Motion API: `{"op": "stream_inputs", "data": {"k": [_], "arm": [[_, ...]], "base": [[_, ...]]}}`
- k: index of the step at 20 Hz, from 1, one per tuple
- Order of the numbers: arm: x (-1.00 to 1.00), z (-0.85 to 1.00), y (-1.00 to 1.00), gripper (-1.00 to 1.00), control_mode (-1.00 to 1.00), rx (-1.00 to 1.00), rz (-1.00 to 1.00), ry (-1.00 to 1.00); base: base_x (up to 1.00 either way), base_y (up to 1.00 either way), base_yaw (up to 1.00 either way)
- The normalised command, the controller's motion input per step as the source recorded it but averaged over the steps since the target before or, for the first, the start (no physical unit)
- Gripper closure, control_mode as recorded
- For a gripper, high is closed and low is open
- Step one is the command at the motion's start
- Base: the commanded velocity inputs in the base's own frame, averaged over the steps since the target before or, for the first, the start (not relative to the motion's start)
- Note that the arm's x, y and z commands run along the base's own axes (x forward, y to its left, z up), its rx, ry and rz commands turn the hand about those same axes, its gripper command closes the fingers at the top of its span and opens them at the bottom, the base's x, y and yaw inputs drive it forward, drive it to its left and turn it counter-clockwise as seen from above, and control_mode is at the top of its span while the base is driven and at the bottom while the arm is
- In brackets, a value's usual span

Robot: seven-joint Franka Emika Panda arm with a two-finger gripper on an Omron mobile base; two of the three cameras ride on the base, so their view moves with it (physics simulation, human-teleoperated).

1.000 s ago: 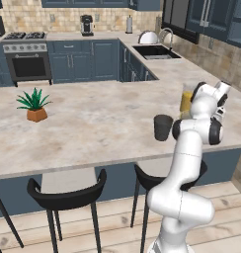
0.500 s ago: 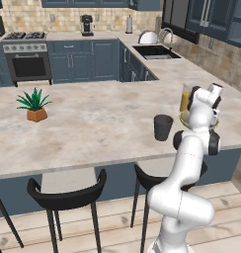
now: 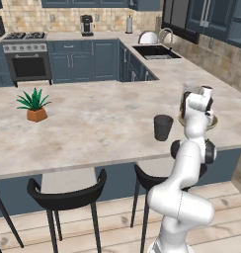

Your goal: There are two ice cubes in the ice bowl. Place both ice cubes in the glass cup.

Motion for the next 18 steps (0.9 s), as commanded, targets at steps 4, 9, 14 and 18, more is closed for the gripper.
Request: {"op": "stream_inputs", "data": {"k": [4, 9, 14, 18], "arm": [[0.0, -0.55, 0.0, 1.0, -1.0, 0.0, 0.0, 0.21], [-0.03, -0.57, 0.16, 1.0, -1.0, 0.02, 0.0, 0.27], [-0.36, -0.22, 0.7, 1.0, -1.0, 0.06, 0.0, 0.35], [-0.33, 0.09, 0.59, 1.0, -1.0, 0.1, 0.0, 0.18]], "base": [[0.0, 0.0, 0.0], [0.0, 0.0, 0.0], [0.0, 0.0, 0.0], [0.0, 0.0, 0.0]]}}
